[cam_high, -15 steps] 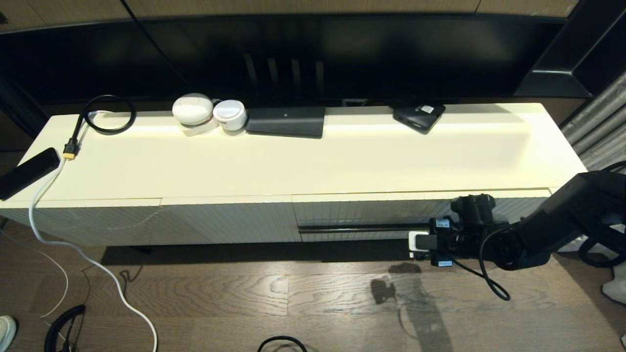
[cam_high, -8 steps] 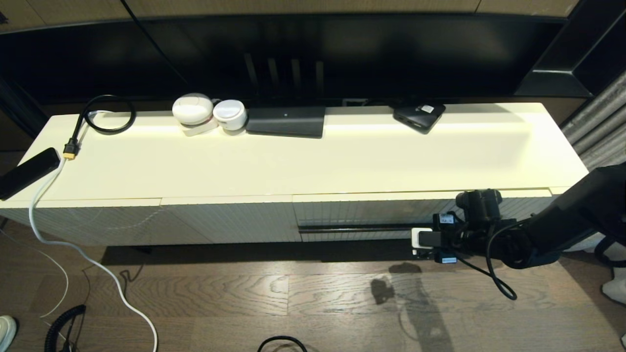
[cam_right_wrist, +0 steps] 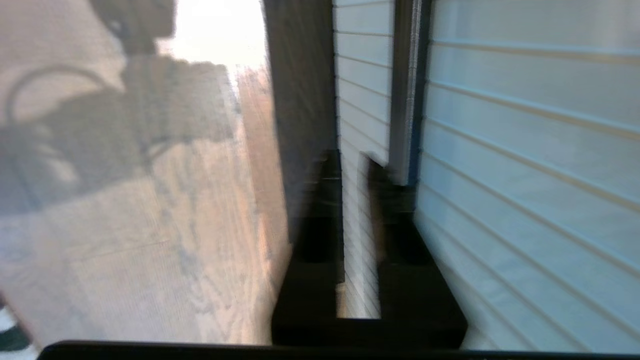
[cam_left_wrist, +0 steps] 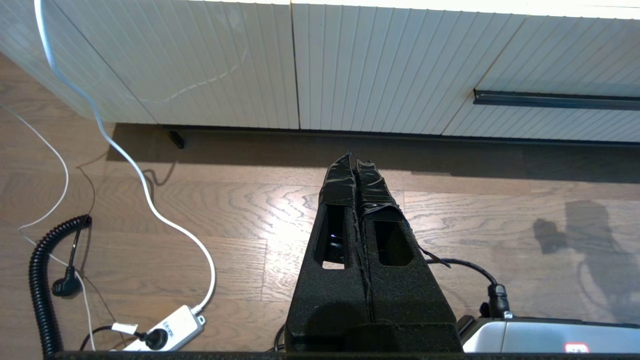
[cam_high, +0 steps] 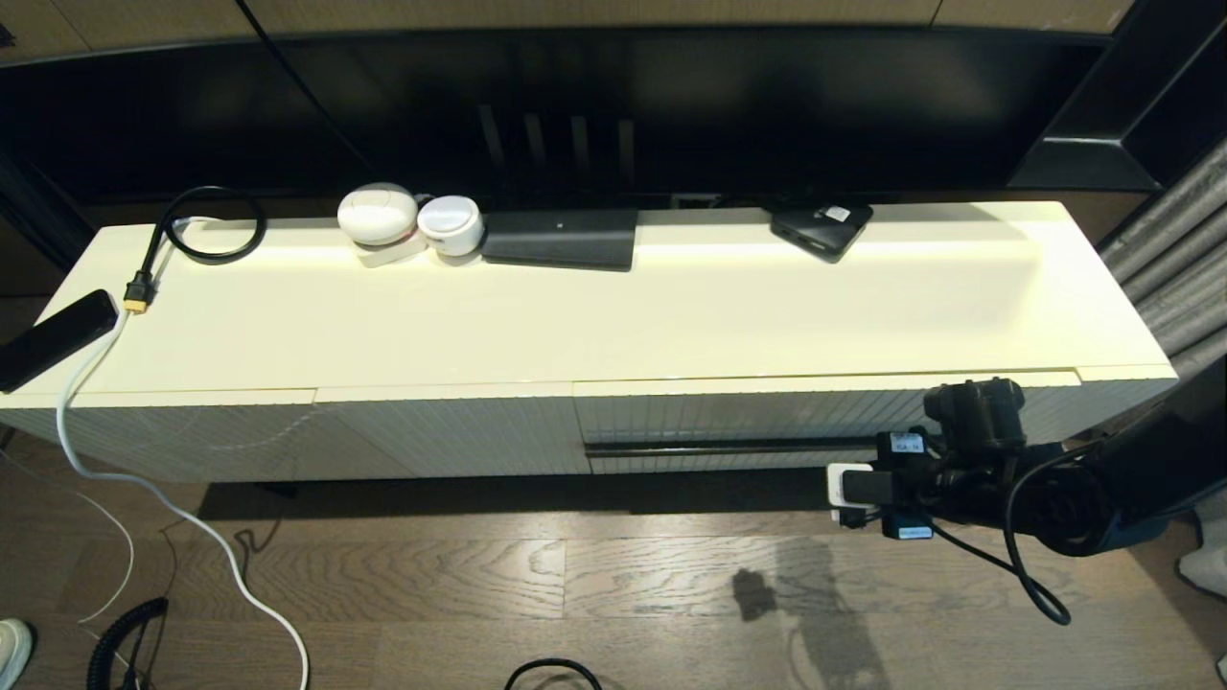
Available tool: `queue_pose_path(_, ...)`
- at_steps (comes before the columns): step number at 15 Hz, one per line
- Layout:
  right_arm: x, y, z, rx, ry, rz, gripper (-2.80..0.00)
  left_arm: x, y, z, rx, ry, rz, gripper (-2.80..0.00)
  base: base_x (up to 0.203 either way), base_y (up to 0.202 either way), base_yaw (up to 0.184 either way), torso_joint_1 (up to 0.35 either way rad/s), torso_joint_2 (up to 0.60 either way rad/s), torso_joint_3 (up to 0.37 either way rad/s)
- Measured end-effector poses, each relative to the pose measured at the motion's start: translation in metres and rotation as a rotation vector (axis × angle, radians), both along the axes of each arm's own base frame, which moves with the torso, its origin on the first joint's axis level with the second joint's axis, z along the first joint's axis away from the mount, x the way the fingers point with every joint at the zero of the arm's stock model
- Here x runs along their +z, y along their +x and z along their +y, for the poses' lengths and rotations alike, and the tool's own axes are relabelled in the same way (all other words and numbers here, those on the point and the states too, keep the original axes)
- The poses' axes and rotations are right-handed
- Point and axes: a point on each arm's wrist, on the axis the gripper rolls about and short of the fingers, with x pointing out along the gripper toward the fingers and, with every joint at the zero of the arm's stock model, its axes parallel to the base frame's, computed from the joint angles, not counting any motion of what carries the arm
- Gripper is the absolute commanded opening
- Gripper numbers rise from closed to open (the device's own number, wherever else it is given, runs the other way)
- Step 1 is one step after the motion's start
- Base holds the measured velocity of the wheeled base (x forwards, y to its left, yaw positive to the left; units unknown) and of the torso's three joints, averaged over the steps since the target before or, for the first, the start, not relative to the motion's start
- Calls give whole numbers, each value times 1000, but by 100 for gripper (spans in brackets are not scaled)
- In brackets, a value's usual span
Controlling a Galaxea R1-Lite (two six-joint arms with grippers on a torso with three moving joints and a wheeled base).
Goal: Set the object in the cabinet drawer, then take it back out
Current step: Open the drawer
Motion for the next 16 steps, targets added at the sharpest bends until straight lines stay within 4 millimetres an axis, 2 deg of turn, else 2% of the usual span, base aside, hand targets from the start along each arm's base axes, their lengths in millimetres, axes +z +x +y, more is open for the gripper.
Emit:
queue_pose_path(2,3,-8,3,12,1,8,0,0,0,0,0,0,0,-280,0,0,0,0,0,0)
queue_pose_path(6,2,-9,6,59,35,19,0,0,0,0,0,1,0,-280,0,0,0,0,0,0)
queue_pose_path(10,-3,7,8,67,42,8,0,0,0,0,0,0,0,-280,0,0,0,0,0,0)
queue_pose_path(16,-22,32,12,68,41,10,0,0,0,0,1,1,0,-280,0,0,0,0,0,0)
